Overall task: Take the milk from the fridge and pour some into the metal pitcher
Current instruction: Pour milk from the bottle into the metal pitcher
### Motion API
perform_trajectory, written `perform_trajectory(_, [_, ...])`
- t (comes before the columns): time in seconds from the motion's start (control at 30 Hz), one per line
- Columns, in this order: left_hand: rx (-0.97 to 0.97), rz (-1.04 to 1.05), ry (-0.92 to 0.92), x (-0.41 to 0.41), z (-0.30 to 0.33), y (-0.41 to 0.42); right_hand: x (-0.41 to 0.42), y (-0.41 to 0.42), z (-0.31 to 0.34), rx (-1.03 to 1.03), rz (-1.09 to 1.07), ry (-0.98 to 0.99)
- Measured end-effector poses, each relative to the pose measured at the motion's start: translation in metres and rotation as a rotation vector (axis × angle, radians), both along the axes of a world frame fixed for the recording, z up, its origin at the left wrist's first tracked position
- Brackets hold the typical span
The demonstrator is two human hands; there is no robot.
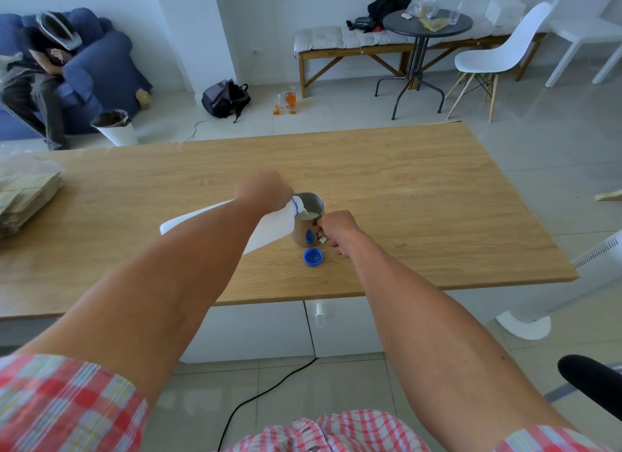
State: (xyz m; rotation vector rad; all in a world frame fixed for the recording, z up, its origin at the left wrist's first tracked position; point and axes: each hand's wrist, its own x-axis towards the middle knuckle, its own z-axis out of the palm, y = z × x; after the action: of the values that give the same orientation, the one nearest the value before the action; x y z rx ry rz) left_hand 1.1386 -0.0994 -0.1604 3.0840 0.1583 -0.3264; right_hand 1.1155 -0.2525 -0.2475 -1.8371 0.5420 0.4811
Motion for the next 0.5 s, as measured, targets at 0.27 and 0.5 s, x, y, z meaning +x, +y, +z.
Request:
perform_trajectory(0.27, [0.005,-0.004,-0.003,0.0003,-0.0008,0.0003,0.0008,0.0001,-0.0023,-0.003,-0.005,0.0])
perform_trajectory(0.5, [0.014,-0.007,0.002,0.0002,0.0004,-0.0007,0.0024,0.0001,-0.0045,-0.004,-0.004,0.014])
